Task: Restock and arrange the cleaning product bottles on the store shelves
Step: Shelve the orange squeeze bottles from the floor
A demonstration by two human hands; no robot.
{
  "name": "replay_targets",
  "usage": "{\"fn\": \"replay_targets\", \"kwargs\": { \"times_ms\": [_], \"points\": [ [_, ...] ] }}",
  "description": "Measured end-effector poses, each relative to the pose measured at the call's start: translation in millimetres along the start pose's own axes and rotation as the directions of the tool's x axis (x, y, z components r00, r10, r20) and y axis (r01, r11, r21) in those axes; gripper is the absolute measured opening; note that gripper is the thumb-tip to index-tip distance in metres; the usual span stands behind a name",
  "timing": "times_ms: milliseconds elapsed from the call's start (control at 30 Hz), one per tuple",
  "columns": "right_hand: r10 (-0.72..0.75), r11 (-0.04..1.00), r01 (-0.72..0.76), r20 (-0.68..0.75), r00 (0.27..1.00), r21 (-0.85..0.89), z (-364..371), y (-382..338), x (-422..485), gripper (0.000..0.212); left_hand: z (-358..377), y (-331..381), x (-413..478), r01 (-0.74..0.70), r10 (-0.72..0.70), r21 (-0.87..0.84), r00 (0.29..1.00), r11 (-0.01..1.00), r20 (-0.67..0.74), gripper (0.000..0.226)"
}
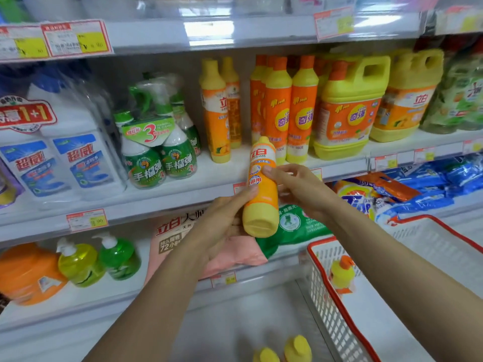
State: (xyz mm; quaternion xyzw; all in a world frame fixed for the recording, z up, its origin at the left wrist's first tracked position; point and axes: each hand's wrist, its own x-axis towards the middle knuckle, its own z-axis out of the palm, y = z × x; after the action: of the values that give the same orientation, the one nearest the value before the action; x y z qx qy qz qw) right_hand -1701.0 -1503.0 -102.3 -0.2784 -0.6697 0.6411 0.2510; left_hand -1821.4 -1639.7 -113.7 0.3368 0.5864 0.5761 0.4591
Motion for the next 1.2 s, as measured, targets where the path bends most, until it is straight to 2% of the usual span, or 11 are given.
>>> {"fn": "replay_targets", "kwargs": {
  "times_ms": [233,300,367,433,600,667,800,900,967,1133,1200],
  "points": [
    [0.047,0.997,-0.052,0.086,0.995,0.061,-1,3,-13,0.037,-2,5,-11,0.077,-0.079,0.041,0.996,0.996,0.041,0.055],
    [0.029,0.997,-0.03,0.021,0.999,0.068,0,3,-14,0.056,-6,2,-12,0.064,-0.068,0.067,0.996,0.996,0.062,0.053],
    [-0.018,0.999,0.02,-0.045,0.999,0.027,1,4,-16,0.077,-10,-2,-12,0.024,-0.032,0.115,0.997,0.993,0.071,0.056],
    [-0.11,0.993,0.107,-0.057,0.992,-0.043,2,5,-18,0.084,-9,-7,-12,-0.05,0.046,0.166,0.999,0.985,0.025,0.061],
    [-0.17,0.985,0.172,0.063,0.983,-0.032,6,3,-20,0.06,-7,-23,-6,-0.219,0.252,0.244,0.961,0.945,-0.117,0.067],
    [-0.17,0.983,0.175,0.099,0.981,-0.053,3,-2,-18,0.05,-12,-27,-5,-0.203,0.219,0.175,0.973,0.963,-0.076,0.059],
    [-0.157,0.978,0.163,0.052,0.986,-0.128,0,2,-12,0.06,-7,-27,-9,-0.135,0.121,0.18,0.989,0.974,0.088,0.043],
    [-0.186,0.975,0.171,-0.102,0.977,-0.141,10,11,-9,0.062,4,-26,-7,-0.158,0.191,0.357,0.98,0.921,-0.058,0.066],
    [-0.168,0.979,0.149,-0.128,0.977,-0.14,14,16,-8,0.064,4,-29,-3,-0.183,0.272,0.424,0.949,0.887,-0.16,0.063],
    [-0.005,0.997,0.017,0.152,0.988,-0.073,-1,18,-4,0.056,-13,-34,-1,-0.164,0.175,0.178,0.984,0.97,-0.046,0.039],
    [-0.028,0.998,0.036,0.153,0.988,-0.05,-2,21,-2,0.054,-13,-33,-1,-0.132,0.131,0.115,0.991,0.985,0.016,0.027]
  ]
}}
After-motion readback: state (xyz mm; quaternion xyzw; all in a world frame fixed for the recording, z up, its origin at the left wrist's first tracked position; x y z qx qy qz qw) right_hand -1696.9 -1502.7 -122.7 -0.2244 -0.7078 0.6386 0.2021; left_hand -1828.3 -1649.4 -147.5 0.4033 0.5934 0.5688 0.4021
